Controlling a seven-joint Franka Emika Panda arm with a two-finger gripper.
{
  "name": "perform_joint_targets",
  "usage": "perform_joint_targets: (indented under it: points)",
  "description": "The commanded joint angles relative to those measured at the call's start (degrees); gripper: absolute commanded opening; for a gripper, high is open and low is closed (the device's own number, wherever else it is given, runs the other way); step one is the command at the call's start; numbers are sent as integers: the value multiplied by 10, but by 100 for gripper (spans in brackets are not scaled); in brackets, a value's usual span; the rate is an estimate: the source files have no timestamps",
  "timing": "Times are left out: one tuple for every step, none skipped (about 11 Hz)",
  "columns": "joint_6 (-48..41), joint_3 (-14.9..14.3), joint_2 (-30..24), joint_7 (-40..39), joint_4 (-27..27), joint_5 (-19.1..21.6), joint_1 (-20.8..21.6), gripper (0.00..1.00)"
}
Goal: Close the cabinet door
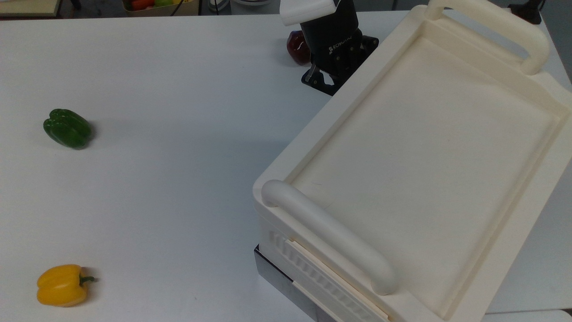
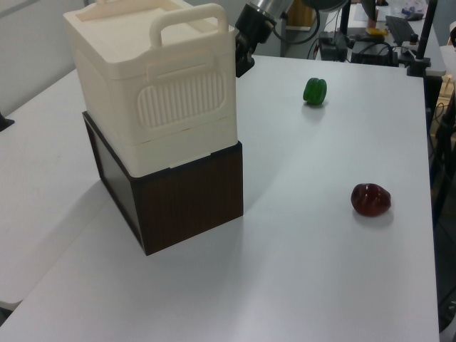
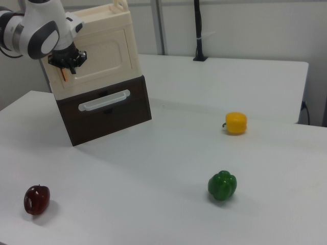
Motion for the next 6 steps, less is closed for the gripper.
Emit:
perform_joint_targets:
  points:
    - [17,9,4,18,6,-3,4,2]
    - [12,9,2,14,2,-8,4,2]
    - [-8,12,0,14,0,-9,-2,2]
    - [-50,13,-4,17,0,-8,-19,1]
    - [-90,34,-9,19,2,-7,-54,1]
    - [-131,63,-20,34,1,-9,-98,1]
